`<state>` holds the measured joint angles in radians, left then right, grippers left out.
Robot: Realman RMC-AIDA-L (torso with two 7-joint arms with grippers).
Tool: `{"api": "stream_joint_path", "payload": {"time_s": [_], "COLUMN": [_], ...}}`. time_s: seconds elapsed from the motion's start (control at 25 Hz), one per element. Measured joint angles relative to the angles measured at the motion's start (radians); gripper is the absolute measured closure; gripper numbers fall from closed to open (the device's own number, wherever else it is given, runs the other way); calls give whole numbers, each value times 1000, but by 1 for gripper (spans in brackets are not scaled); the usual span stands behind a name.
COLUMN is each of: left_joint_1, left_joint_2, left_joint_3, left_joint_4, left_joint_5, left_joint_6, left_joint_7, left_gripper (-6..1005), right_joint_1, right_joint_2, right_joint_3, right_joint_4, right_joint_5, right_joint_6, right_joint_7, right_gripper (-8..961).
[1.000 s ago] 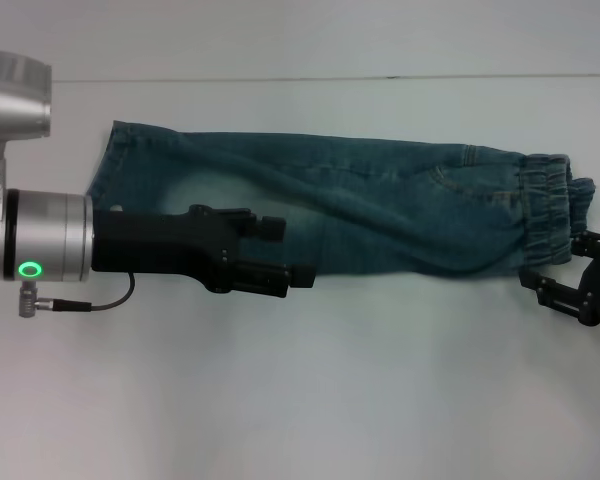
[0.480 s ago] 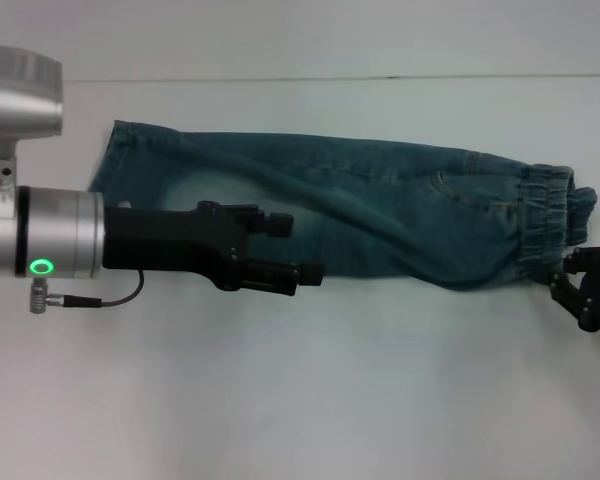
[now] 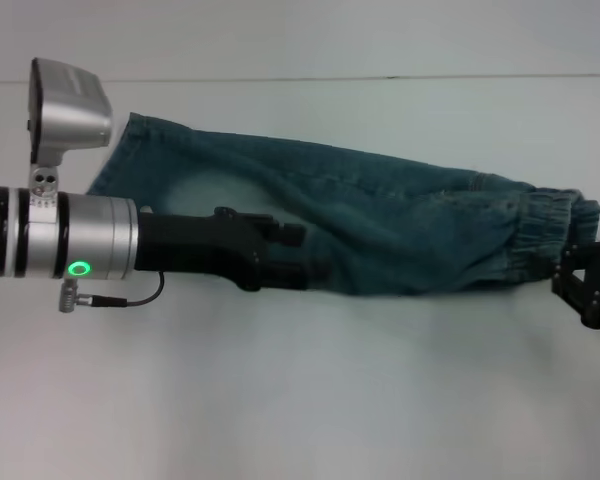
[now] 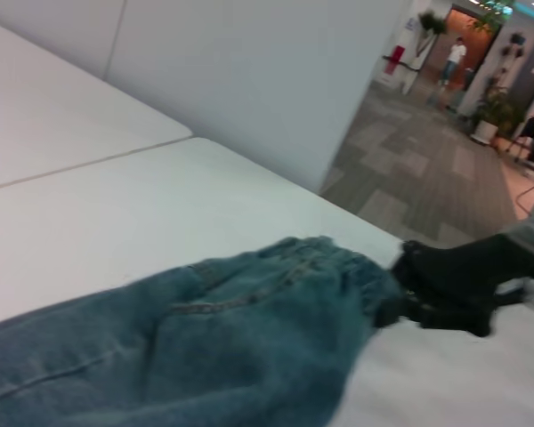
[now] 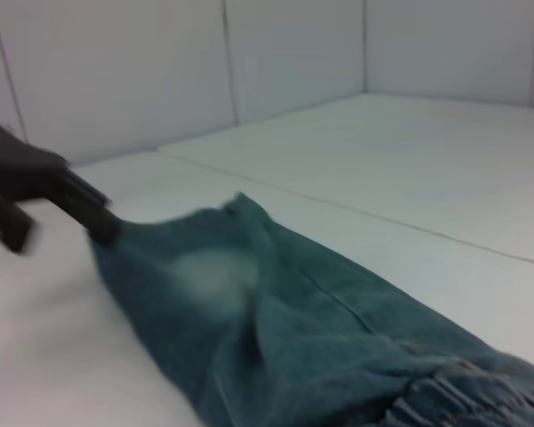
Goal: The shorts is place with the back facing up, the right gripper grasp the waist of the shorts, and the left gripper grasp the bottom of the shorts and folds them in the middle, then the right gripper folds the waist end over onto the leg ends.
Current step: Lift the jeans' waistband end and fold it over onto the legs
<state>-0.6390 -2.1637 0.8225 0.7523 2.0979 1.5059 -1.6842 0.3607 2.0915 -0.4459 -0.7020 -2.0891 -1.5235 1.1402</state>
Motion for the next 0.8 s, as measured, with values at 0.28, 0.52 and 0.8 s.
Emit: {"api": "stream_joint_path", "payload": {"time_s": [0.28, 0.52, 0.8], "left_joint_1": [7, 0, -46], "left_joint_2": [-7, -9, -13], "left_joint_3": [2, 2, 4], "left_joint_4": [-77, -225, -400], "left_joint_5": [-127, -268, -373], "left_joint_6": [-101, -255, -388], "left_joint_7": [67, 219, 387], "left_gripper": [460, 611, 777], "right_joint_1": [-7, -31, -46], "right_joint_2": [6, 6, 6], "right_joint_3": [-32, -19, -17], "right_joint_4": [-65, -132, -250], "right_joint_5": [0, 19, 51], "right_joint_6": [-112, -188, -275], "right_joint_7": [120, 179, 272], "right_gripper": [906, 906, 906]}}
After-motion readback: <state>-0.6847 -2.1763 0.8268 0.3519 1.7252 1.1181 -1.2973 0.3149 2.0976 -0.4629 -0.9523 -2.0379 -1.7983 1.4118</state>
